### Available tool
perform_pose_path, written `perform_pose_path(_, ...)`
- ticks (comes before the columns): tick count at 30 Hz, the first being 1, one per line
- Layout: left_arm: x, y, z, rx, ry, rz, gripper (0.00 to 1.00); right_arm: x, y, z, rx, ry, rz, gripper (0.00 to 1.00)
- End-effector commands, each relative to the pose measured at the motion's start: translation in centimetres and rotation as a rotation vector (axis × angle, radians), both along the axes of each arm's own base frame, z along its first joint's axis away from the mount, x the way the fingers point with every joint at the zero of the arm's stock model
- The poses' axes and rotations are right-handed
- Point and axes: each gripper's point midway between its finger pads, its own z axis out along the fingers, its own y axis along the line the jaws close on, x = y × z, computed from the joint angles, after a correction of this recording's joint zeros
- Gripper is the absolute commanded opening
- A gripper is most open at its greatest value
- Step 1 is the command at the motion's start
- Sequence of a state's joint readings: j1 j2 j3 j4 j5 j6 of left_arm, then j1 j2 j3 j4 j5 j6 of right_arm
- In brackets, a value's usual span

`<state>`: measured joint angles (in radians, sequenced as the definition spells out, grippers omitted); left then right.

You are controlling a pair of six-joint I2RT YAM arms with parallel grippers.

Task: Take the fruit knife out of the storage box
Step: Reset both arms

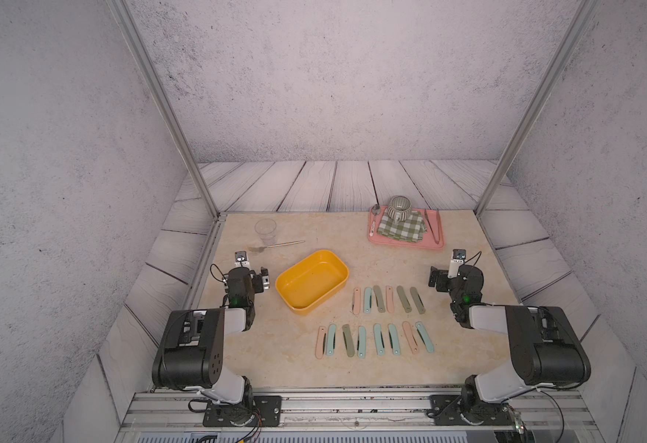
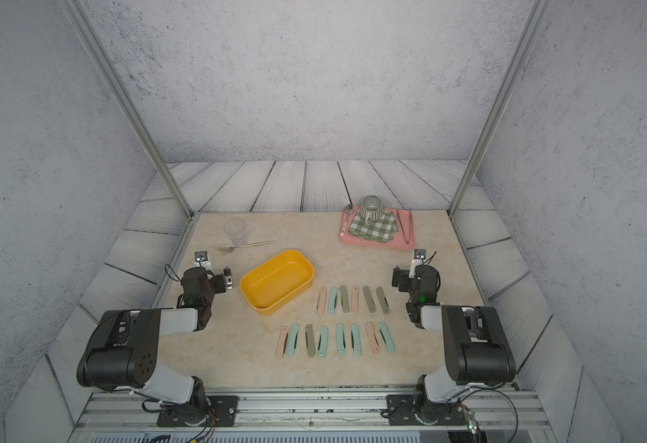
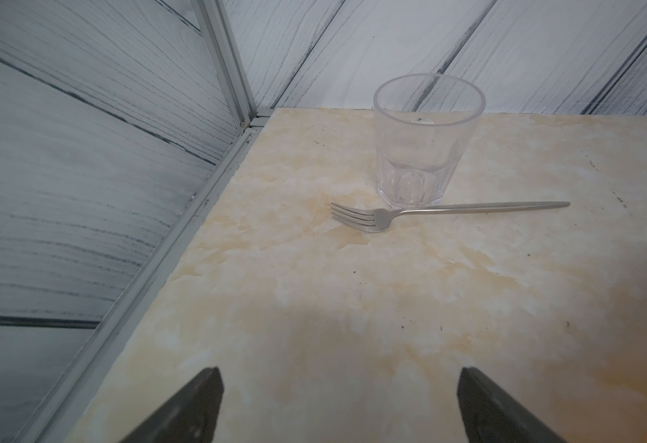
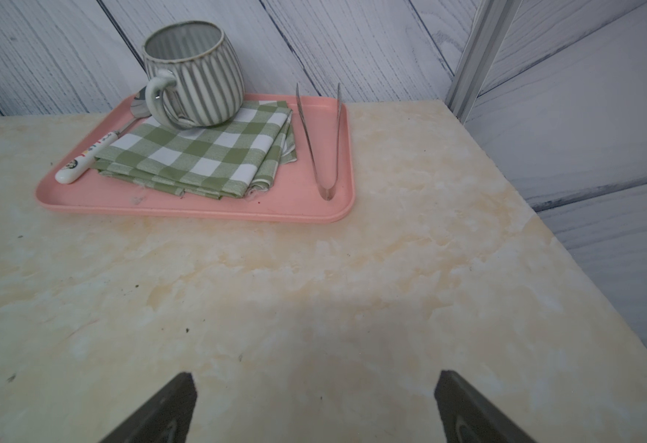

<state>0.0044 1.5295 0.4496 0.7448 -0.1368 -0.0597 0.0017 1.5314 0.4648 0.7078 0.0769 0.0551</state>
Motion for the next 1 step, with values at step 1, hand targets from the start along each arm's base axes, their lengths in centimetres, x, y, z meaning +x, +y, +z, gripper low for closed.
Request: perform_pose_path(1,0.35,-0.12,0.57,0.004,-0.017,-0.007,0.99,0.11,0.42,0.00,0.000,0.002,0.019,0.99)
